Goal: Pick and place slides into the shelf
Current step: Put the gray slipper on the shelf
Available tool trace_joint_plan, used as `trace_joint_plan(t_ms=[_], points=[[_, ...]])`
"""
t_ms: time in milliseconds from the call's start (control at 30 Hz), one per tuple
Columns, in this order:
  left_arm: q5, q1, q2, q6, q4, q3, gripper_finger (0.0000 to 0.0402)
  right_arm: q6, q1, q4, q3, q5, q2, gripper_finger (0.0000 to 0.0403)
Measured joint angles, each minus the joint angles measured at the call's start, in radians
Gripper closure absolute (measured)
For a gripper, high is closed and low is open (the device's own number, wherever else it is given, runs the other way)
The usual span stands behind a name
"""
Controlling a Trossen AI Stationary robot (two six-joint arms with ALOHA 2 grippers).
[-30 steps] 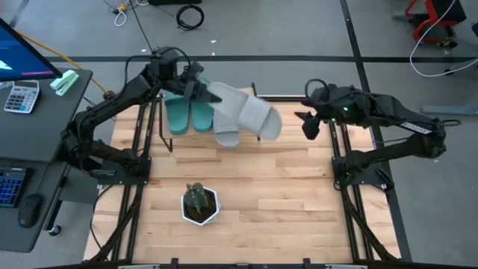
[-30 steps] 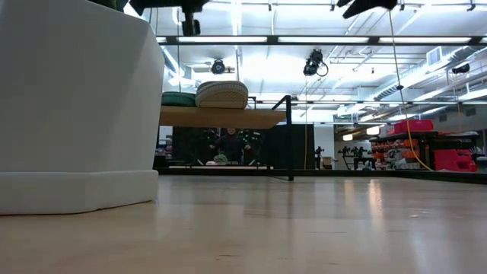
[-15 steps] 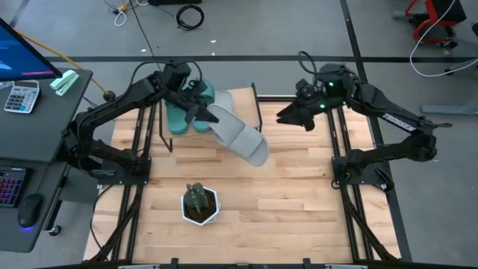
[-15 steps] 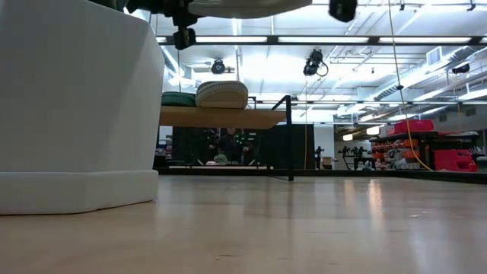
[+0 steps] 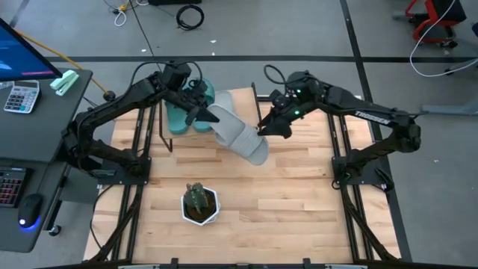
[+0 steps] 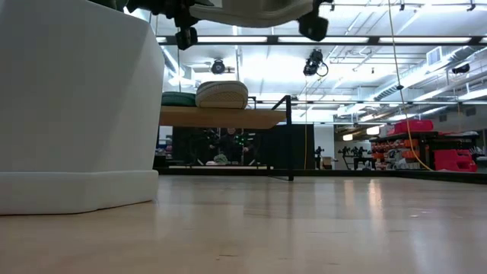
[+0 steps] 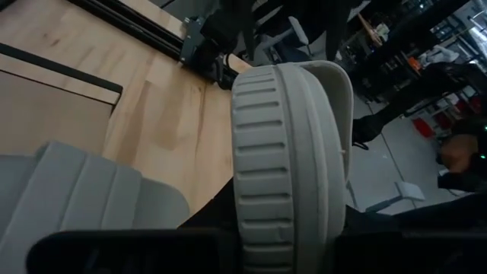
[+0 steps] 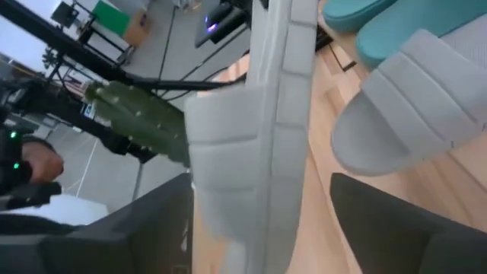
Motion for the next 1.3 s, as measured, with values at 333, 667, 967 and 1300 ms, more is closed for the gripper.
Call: trace_joint_plan(t_ms=[333, 667, 967, 1300], points=[[-0.010, -0.001, 0.009, 0.024, 0.000, 0.000, 0.0336, 0.011, 0.050, 0.157, 0.000, 0.043, 0.094, 0.0061], [-0.003, -0.001, 0.035, 0.045, 0.001, 0.001, 0.0336, -0.028, 0.071, 0.176, -0.002, 0.074, 0.132, 0.0191], [-0.074, 0.000, 0.037, 0.034, 0.123, 0.002, 0.0266, -0.013, 0.047, 0.199, -0.003, 0.246, 0.096, 0.0311], [-0.263, 0.030, 0.038, 0.020, 0.145, 0.001, 0.0181, 0.195, 0.027, 0.190, 0.000, 0.519, 0.080, 0.0311]])
